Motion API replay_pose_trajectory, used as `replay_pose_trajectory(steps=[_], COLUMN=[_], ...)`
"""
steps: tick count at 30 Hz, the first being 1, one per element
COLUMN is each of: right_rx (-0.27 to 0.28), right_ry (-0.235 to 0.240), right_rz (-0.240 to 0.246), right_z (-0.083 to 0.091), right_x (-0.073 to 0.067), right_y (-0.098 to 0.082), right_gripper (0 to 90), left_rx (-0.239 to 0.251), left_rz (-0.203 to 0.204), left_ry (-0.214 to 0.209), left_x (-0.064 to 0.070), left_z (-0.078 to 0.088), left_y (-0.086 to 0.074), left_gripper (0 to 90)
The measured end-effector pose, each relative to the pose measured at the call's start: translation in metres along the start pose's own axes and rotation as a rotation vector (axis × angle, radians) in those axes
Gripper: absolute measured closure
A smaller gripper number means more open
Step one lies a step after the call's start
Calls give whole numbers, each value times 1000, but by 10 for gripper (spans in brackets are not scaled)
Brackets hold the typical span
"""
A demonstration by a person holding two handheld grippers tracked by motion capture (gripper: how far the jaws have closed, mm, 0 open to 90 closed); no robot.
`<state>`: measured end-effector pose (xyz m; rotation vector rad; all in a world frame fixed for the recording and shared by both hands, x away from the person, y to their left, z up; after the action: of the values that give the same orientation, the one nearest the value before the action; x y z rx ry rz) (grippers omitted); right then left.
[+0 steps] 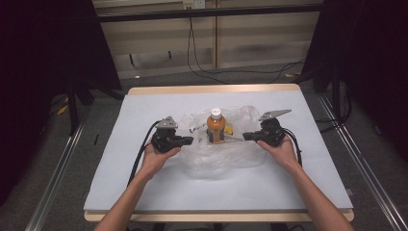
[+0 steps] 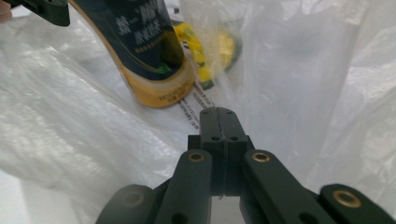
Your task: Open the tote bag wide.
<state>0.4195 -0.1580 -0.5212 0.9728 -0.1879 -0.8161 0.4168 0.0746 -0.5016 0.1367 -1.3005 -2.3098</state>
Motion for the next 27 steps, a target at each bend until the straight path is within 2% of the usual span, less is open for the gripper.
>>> replay_pose_trajectory(steps=[2, 4, 7, 12, 13, 14, 15, 16, 19, 21, 22, 23, 25, 27], right_rx=[19, 34, 91, 190, 208, 225, 246, 258, 281, 290, 292, 299, 301, 314], right_ry=[-5, -35, -26, -27, -29, -33, -51, -65, -59, -59, -61, -69, -76, -88], right_rz=[5, 17, -8, -33, -36, -38, -33, -33, -32, -28, -26, -28, -28, -20], right_z=[4, 9, 19, 40, 44, 48, 52, 56, 65, 70, 72, 74, 77, 80], right_x=[-2, -2, -3, -7, -8, -9, -10, -11, -17, -21, -23, -24, -26, -27], right_y=[2, 3, 9, 16, 17, 17, 17, 17, 16, 14, 13, 11, 9, 8], right_gripper=[900, 900, 900, 900, 900, 841, 759, 737, 612, 542, 502, 432, 399, 308], left_rx=[24, 52, 95, 144, 156, 157, 168, 179, 191, 202, 204, 209, 223, 230], left_rz=[-8, -6, 9, -21, -17, -16, -13, -12, -31, -28, -43, -43, -35, -23], left_ry=[-3, -14, -4, 19, 29, 50, 50, 52, 68, 67, 74, 77, 96, 107], left_x=[4, 6, 6, 9, 9, 8, 9, 11, 16, 20, 21, 21, 21, 22], left_z=[7, 13, 25, 44, 46, 49, 52, 55, 64, 69, 72, 73, 77, 80], left_y=[1, 3, 7, 11, 10, 8, 8, 8, 6, 5, 4, 3, 1, -2], left_gripper=[900, 900, 900, 900, 900, 884, 865, 842, 826, 782, 761, 708, 631, 562])
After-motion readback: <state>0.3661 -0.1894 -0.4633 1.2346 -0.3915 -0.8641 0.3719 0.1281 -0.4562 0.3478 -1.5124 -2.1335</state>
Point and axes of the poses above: each handheld gripper's, and its own axes: z roughly backward along the jaws, y roughly out of its top, x roughly to its right, the point moved 10 cm from there along -z, roughly forward along the jaws, and after that the axes turned 2 degrees about x, right-handed, at the moved point
